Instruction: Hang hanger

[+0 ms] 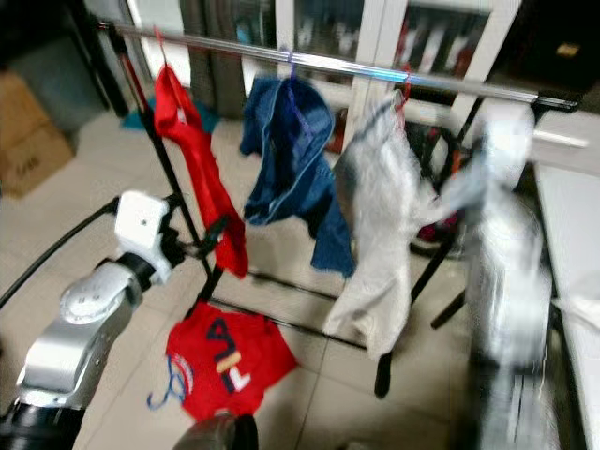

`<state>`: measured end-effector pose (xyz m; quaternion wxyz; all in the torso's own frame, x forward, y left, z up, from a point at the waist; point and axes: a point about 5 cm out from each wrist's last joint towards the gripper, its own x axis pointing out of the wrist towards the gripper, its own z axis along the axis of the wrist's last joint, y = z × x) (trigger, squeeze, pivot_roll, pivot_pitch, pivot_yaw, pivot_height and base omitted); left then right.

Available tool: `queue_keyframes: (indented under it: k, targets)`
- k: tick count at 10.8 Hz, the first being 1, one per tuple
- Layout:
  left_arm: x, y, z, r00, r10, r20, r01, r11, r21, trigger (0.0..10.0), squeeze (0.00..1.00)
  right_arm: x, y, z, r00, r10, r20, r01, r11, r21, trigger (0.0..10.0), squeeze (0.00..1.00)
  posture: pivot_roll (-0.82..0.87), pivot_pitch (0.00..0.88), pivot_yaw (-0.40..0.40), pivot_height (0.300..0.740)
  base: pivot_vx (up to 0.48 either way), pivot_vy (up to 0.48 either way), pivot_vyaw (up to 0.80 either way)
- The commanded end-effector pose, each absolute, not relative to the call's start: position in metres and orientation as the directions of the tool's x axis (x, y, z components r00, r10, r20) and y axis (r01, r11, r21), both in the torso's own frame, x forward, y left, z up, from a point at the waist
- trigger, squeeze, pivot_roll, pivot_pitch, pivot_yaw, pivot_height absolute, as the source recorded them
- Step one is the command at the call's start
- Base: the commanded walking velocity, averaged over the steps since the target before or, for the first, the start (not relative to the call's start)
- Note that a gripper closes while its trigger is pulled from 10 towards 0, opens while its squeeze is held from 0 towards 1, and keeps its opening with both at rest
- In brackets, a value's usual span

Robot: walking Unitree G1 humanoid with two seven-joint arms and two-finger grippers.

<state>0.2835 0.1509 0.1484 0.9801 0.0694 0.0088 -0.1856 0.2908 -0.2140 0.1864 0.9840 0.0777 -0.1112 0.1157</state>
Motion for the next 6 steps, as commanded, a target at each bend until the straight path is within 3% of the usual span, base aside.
queue_keyframes:
  k: [1, 3, 4, 5, 6]
  targets:
    - [0.279, 0.149, 0.15, 0.94, -0.34, -0.025, 0.341, 0.933, 0.117, 10.0, 0.44, 0.265, -0.206, 0.169, 0.973, 0.102, 0.206, -0.139, 0.976, 0.169, 10.0, 1.0, -0.01, 0.001, 0.072, 0.74, 0.0, -0.356, 0.0]
    - [0.282, 0.141, 0.151, 0.928, -0.372, 0.002, 0.371, 0.925, 0.078, 10.0, 0.44, 0.251, -0.194, 0.128, 0.998, -0.03, 0.06, 0.018, 0.981, 0.194, 10.0, 1.0, -0.02, 0.001, 0.095, 0.74, 0.0, 0.0, 0.0]
    - [0.292, 0.131, 0.146, 0.923, -0.382, -0.043, 0.385, 0.914, 0.129, 10.0, 0.47, 0.253, -0.176, 0.133, 0.999, 0.034, 0.024, -0.037, 0.992, 0.119, 10.0, 1.0, -0.03, 0.0, 0.103, 0.74, 0.0, 0.0, 0.0]
    - [0.292, 0.128, 0.148, 0.925, -0.38, -0.018, 0.38, 0.921, 0.082, 10.0, 0.47, 0.255, -0.171, 0.146, 0.996, 0.072, 0.05, -0.076, 0.992, 0.098, 10.0, 1.0, -0.03, 0.0, 0.092, 0.74, 0.349, 0.0, 0.0]
    - [0.29, 0.128, 0.148, 0.928, -0.372, -0.018, 0.372, 0.925, 0.079, 10.0, 0.47, 0.256, -0.17, 0.149, 0.995, 0.084, 0.047, -0.087, 0.994, 0.065, 10.0, 1.0, -0.02, 0.0, 0.069, 0.74, 0.364, 0.0, 0.8]
